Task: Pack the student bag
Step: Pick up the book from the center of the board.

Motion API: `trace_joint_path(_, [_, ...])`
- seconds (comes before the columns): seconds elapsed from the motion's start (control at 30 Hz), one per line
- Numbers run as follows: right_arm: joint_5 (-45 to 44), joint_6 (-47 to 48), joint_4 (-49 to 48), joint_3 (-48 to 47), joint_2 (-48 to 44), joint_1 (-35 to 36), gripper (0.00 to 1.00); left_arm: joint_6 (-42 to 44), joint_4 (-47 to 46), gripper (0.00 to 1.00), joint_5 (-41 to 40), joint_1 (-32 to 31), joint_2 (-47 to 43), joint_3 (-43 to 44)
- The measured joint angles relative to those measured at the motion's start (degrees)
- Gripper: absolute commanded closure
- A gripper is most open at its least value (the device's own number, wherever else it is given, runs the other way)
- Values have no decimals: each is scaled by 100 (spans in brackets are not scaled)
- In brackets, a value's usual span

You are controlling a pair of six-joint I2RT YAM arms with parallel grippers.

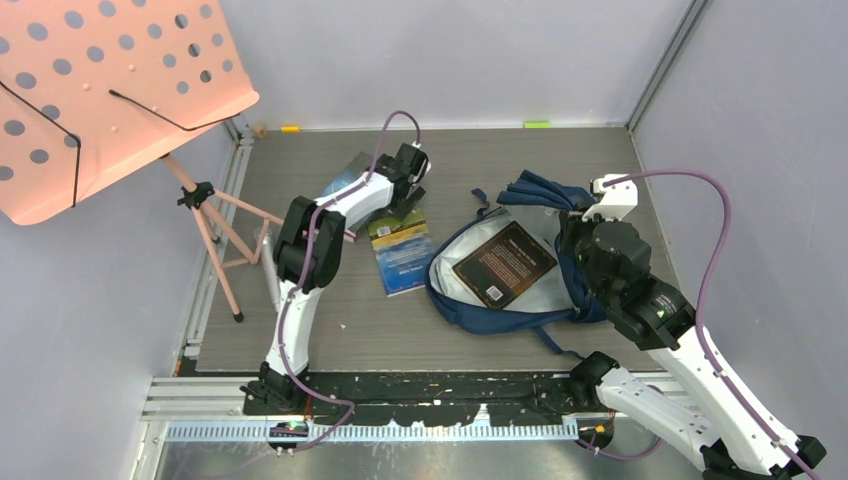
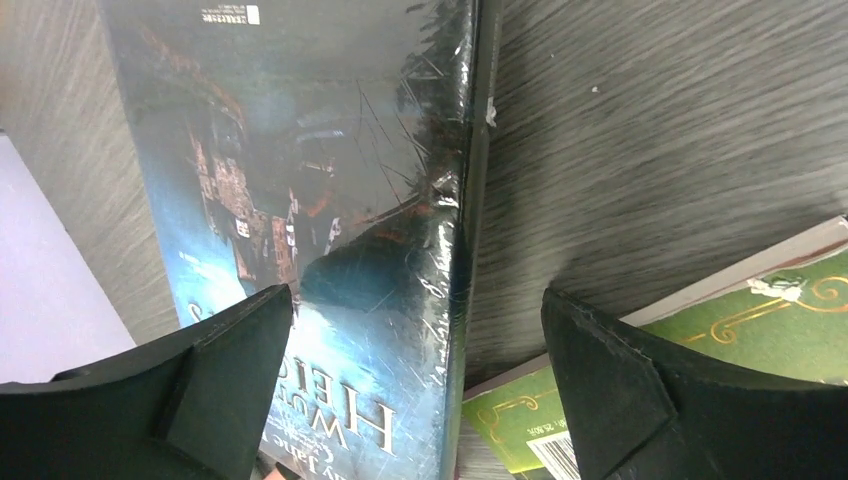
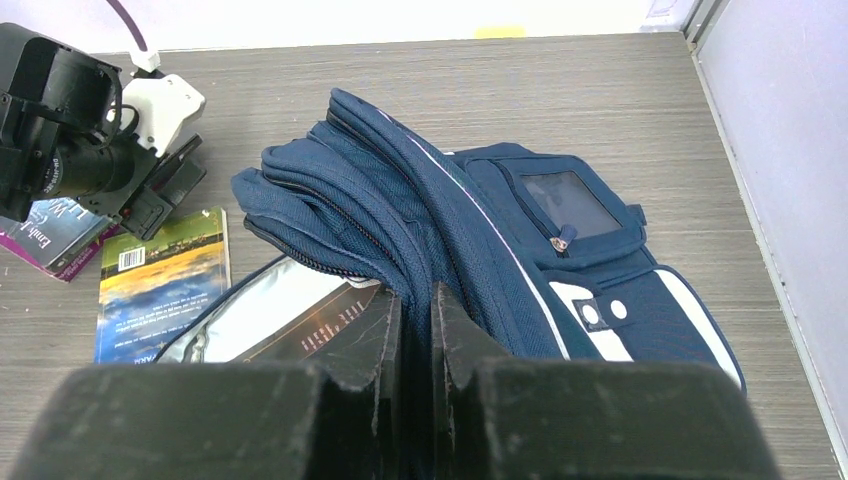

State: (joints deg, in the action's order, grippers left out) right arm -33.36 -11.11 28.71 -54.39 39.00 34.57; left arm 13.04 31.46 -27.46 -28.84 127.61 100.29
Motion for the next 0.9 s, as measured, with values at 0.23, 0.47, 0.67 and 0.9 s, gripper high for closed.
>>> trace_joint_path(0.23, [7, 2, -50, 0, 57, 9, 100, 361, -297, 68, -380, -2, 61, -87])
trace_joint_path(0.47, [7, 4, -76, 0, 66, 9, 100, 761, -970, 100, -953, -96, -551, -734])
trace_joint_path(0.67, [31, -4, -76, 0, 66, 9, 100, 476, -791, 100, -396, 74, -1569, -1102])
trace_joint_path(0.9, [68, -42, -72, 0, 66, 9, 100, -59, 155, 100, 205, 44, -2098, -1060])
